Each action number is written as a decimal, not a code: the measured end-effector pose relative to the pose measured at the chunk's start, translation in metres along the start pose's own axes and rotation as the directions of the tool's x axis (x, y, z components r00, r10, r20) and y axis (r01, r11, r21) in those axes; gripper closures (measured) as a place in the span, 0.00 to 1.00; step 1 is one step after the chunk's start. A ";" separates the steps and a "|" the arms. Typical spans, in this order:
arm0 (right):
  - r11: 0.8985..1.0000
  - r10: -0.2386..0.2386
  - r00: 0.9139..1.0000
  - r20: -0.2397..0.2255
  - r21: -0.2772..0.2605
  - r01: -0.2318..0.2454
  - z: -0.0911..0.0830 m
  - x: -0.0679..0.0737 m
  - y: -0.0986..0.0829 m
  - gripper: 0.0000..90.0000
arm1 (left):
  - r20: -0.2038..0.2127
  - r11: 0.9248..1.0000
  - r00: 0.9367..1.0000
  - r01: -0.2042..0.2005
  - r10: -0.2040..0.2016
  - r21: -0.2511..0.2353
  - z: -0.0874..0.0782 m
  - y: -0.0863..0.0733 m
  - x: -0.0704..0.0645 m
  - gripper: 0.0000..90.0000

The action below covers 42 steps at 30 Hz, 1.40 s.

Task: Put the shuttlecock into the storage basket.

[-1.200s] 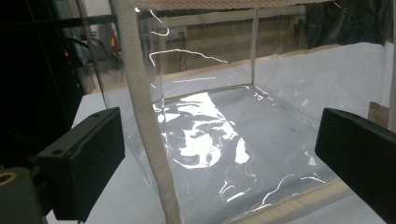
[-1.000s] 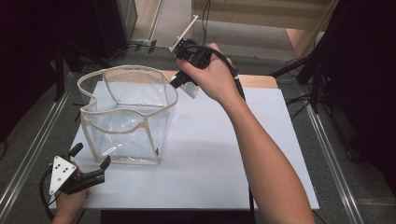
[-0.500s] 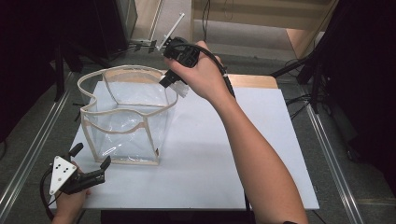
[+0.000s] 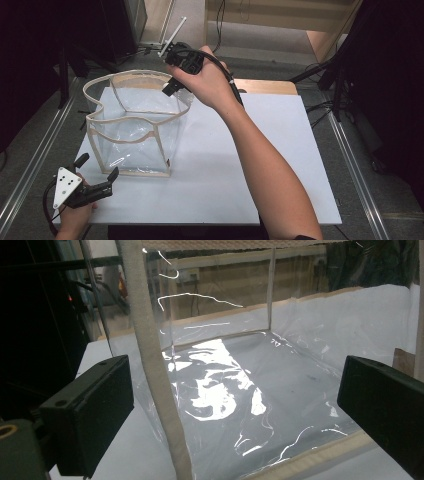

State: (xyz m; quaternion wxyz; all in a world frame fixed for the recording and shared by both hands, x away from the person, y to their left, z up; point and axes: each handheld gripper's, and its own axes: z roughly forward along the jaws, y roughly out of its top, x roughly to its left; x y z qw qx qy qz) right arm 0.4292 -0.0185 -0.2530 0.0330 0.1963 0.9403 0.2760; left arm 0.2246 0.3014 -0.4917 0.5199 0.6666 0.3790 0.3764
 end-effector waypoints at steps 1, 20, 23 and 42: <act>1.000 -0.002 1.000 -0.001 -0.002 0.002 0.001 0.000 0.001 0.69 | 0.000 1.000 1.000 0.000 0.000 0.001 0.000 0.000 0.000 0.03; 1.000 -0.021 1.000 -0.013 0.000 0.021 0.021 0.007 0.012 0.58 | 0.001 1.000 1.000 -0.003 0.003 0.003 0.000 0.000 0.000 0.03; 0.999 -0.032 0.999 -0.002 0.003 0.032 0.022 0.009 0.011 0.42 | 0.002 1.000 1.000 -0.001 0.001 0.003 0.000 0.000 0.000 0.03; 0.998 -0.006 0.996 0.086 -0.055 0.011 0.006 0.010 -0.022 0.00 | 0.001 1.000 1.000 -0.002 0.002 0.004 0.000 0.000 0.000 0.03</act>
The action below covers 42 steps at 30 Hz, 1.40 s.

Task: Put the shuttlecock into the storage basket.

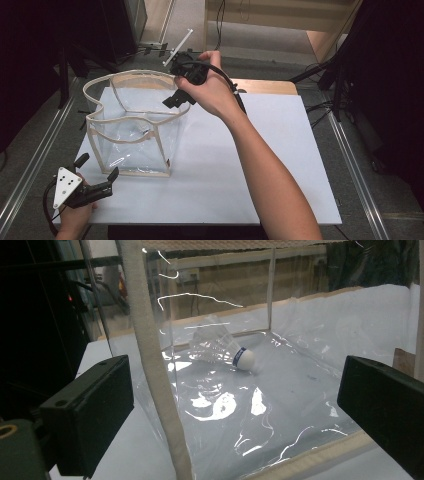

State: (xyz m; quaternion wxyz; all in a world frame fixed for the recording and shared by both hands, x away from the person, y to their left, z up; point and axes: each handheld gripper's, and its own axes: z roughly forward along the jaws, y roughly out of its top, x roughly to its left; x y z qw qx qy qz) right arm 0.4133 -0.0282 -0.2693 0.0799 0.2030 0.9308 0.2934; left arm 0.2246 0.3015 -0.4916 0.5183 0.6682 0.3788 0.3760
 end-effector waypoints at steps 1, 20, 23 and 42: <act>1.000 -0.005 1.000 0.000 0.002 0.005 -0.001 0.000 -0.002 0.00 | 0.000 1.000 1.000 0.000 0.000 0.000 0.000 0.000 0.000 0.03; 1.000 0.020 1.000 -0.007 -0.024 -0.020 -0.011 -0.005 -0.039 0.00 | -0.001 1.000 1.000 -0.002 0.002 0.000 0.000 0.000 0.000 0.03; 0.999 0.019 1.000 -0.006 -0.029 -0.019 -0.012 -0.006 -0.044 0.00 | -0.001 1.000 1.000 -0.002 0.002 0.001 0.000 0.000 0.000 0.03; 0.998 0.047 0.999 -0.006 -0.042 -0.047 -0.013 -0.009 -0.077 0.00 | -0.001 1.000 1.000 -0.003 0.003 0.000 0.000 0.000 -0.001 0.03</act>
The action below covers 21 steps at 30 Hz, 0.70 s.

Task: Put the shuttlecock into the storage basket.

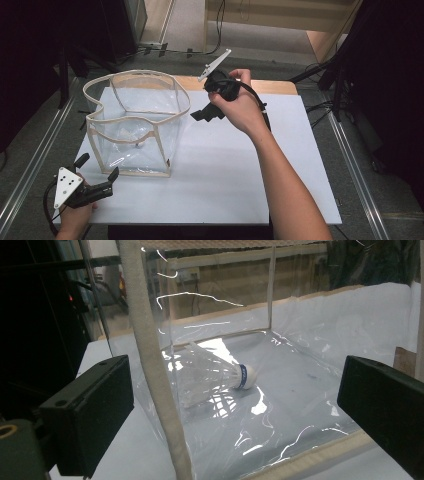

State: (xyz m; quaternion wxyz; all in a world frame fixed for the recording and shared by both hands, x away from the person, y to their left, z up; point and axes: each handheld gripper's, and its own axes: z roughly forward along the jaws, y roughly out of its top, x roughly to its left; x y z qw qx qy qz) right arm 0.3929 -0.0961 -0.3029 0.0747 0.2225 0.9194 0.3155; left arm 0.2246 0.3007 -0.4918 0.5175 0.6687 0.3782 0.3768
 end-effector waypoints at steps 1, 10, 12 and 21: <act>1.000 0.002 1.000 0.004 0.002 -0.002 0.000 0.000 -0.002 0.00 | 0.000 1.000 1.000 -0.001 0.001 0.000 0.000 0.000 0.000 0.03; 1.000 0.006 1.000 0.000 0.002 -0.006 0.003 -0.001 -0.015 0.00 | -0.001 1.000 1.000 -0.003 0.003 0.002 0.000 0.000 0.000 0.03; 1.000 0.007 1.000 0.000 0.002 -0.007 0.004 -0.002 -0.018 0.00 | -0.001 1.000 1.000 -0.004 0.004 0.002 0.000 0.000 0.000 0.03; 1.000 0.009 1.000 0.002 0.005 -0.009 0.007 -0.001 -0.031 0.00 | -0.002 1.000 1.000 -0.005 0.005 0.002 0.000 0.000 0.000 0.03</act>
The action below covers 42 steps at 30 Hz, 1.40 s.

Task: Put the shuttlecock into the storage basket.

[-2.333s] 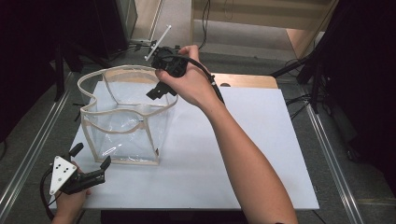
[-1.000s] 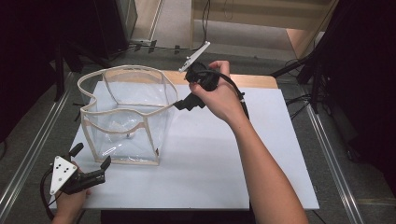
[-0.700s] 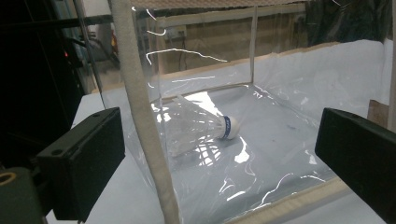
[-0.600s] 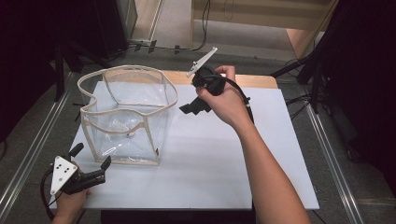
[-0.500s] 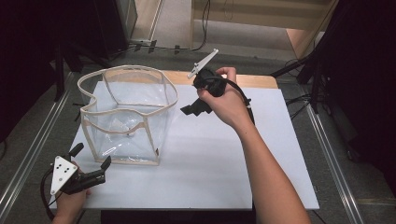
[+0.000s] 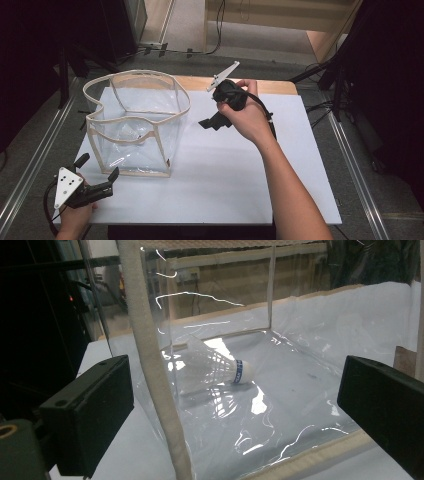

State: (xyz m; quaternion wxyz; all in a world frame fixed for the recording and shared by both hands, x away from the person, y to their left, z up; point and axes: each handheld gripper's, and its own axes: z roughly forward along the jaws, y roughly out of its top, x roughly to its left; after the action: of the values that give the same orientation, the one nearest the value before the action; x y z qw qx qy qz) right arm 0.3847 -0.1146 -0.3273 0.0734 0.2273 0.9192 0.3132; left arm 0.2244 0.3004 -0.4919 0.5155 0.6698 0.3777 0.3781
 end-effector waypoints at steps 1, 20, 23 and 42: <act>1.000 0.002 1.000 0.001 0.001 -0.002 0.001 0.000 -0.002 0.00 | 0.000 1.000 1.000 -0.001 0.001 0.001 0.000 0.000 0.000 0.03; 1.000 0.019 1.000 0.002 0.000 -0.019 0.007 0.000 -0.030 0.00 | -0.001 1.000 1.000 -0.002 0.002 0.002 0.000 0.000 0.000 0.03; 1.000 0.017 1.000 0.004 -0.004 -0.017 0.009 -0.001 -0.036 0.00 | -0.001 1.000 1.000 -0.002 0.002 0.001 0.000 0.000 0.000 0.03; 0.999 0.039 0.999 0.007 -0.019 -0.039 0.020 0.000 -0.068 0.00 | -0.003 1.000 1.000 -0.002 0.002 0.001 0.000 0.000 0.000 0.03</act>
State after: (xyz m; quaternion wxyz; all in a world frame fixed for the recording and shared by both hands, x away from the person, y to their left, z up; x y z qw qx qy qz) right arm 0.3647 -0.1511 -0.3841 0.0731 0.2456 0.9113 0.3223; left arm 0.2243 0.3000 -0.4921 0.5140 0.6700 0.3779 0.3794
